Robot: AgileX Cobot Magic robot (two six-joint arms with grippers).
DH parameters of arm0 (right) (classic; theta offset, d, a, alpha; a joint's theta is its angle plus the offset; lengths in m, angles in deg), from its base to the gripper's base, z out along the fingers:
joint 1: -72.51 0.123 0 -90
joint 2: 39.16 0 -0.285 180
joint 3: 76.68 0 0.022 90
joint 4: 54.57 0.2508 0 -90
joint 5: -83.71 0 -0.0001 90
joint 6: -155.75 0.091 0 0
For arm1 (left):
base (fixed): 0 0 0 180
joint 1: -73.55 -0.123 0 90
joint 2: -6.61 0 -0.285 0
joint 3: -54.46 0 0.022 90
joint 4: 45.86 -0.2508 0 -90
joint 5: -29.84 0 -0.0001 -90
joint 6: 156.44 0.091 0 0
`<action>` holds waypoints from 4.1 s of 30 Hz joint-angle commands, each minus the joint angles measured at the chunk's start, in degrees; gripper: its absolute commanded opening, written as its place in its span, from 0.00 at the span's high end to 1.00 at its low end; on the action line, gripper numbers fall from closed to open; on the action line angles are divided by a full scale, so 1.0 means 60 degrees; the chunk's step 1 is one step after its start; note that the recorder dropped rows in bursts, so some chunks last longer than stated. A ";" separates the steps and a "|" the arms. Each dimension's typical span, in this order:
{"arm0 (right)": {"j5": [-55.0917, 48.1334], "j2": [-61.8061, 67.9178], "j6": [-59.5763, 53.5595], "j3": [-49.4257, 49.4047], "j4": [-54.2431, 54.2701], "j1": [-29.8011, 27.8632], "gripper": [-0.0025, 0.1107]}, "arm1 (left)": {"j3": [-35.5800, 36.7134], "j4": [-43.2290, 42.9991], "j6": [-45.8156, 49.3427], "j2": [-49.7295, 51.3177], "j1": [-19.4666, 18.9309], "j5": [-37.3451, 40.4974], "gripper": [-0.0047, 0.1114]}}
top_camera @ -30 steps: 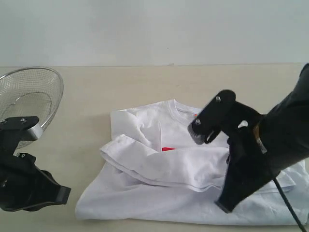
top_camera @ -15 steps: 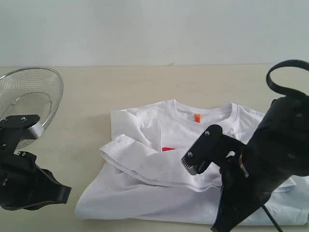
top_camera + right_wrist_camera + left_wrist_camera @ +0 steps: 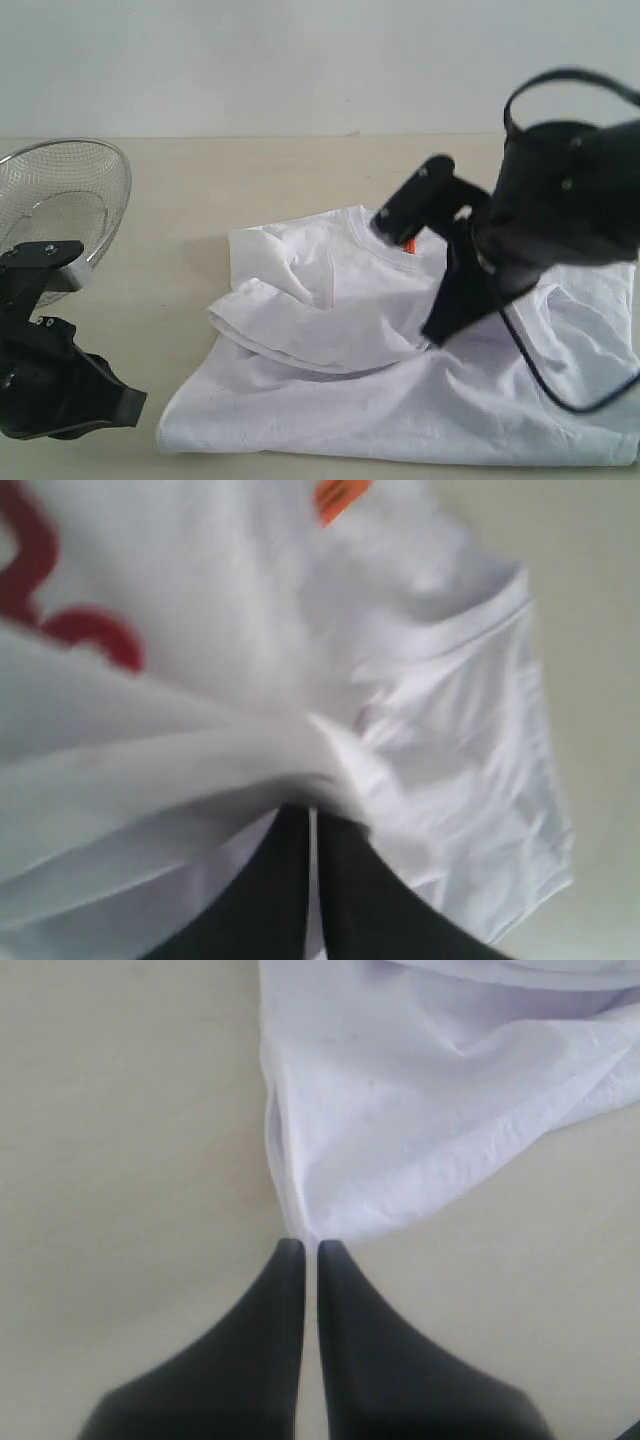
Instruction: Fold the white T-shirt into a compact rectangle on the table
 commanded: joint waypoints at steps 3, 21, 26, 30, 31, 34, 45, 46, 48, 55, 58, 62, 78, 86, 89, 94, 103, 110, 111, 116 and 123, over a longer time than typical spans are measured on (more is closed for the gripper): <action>0.0018 0.0029 -0.0378 0.2067 -0.0139 -0.1500 0.98 | -0.0052 -0.0038 0.0072 -0.0089 0.0026 0.0079 0.92; 0.0768 -0.0892 -0.5027 -0.0599 0.6619 -0.2352 0.60 | -0.0052 -0.0038 0.0102 -0.0089 0.0026 -0.0172 0.92; 0.1602 -0.0787 -0.5284 -0.0995 0.6709 -0.2352 0.57 | -0.0052 -0.0038 0.0102 -0.0089 0.0026 -0.0172 0.92; 0.1584 -0.0187 -0.5304 -0.0995 0.6978 -0.2352 0.58 | -0.0052 -0.0038 0.0102 -0.0089 0.0026 -0.0135 0.92; 0.1584 -0.0127 -0.5304 -0.0995 0.6978 -0.2352 0.58 | -0.0052 -0.0038 0.0102 -0.0089 0.0026 -0.0135 0.92; 0.1560 -0.0039 -0.5393 -0.0995 0.7044 -0.2352 0.58 | -0.0052 -0.0038 0.0102 -0.0089 0.0026 -0.0135 0.92; 0.1344 0.0207 -0.5634 -0.0995 0.7053 -0.2352 0.58 | -0.0052 -0.0038 0.0102 -0.0089 0.0026 -0.0135 0.92; 0.1344 0.0272 -0.5634 -0.0995 0.7053 -0.2352 0.58 | -0.0052 -0.0038 0.0102 -0.0089 0.0026 -0.0135 0.92; 0.1391 0.0471 -0.5634 -0.0995 0.7053 -0.2352 0.58 | -0.0052 -0.0038 0.0102 -0.0089 0.0026 -0.0135 0.92; 0.1575 0.0598 -0.5555 -0.0995 0.7053 -0.2352 0.59 | -0.0052 -0.0038 0.0102 -0.0089 0.0026 -0.0117 0.92; 0.1567 0.0598 -0.5540 -0.0995 0.7053 -0.2352 0.63 | -0.0052 -0.0038 0.0102 -0.0089 0.0026 -0.0117 0.92; 0.1507 0.0598 -0.5518 -0.0995 0.7015 -0.2352 0.89 | -0.0052 -0.0038 0.0102 -0.0089 0.0026 -0.0117 0.92; 0.0985 -0.0091 -0.2781 -0.0211 0.4197 -0.2352 0.98 | -0.0052 -0.0038 0.0102 -0.0089 0.0026 -0.0030 0.92; 0.0624 -0.0091 -0.2027 0.0122 0.3801 -0.2352 0.98 | -0.0052 -0.0038 0.0102 -0.0089 0.0026 -0.0030 0.92; 0.0483 -0.0091 -0.3163 0.0122 0.5250 -0.2352 0.96 | -0.0052 -0.0038 0.0102 -0.0089 0.0026 -0.0124 0.92; 0.0473 -0.0091 -0.5501 0.0122 0.8004 -0.2352 0.53 | -0.0052 -0.0038 0.0118 -0.0089 0.0026 -0.0189 0.92; 0.0690 0.0778 -0.5441 0.0122 0.8292 -0.2352 0.49 | -0.0052 -0.0038 0.0118 -0.0089 0.0026 -0.0166 0.92; 0.1464 0.0991 -0.4943 0.0122 0.8292 -0.2352 0.49 | -0.0052 -0.0038 0.0118 -0.0089 0.0026 -0.0143 0.92; 0.1462 0.1009 -0.4943 0.0122 0.8292 -0.2352 0.49 | -0.0052 -0.0038 0.0118 -0.0089 0.0026 -0.0143 0.92; 0.1569 0.1261 -0.4880 0.0122 0.8271 -0.2352 0.49 | -0.0052 -0.0038 0.0118 -0.0089 0.0026 -0.0143 0.92; 0.1717 0.1530 -0.4483 0.0122 0.7855 -0.2352 0.60 | -0.0052 -0.0038 0.0118 -0.0089 0.0026 -0.0143 0.92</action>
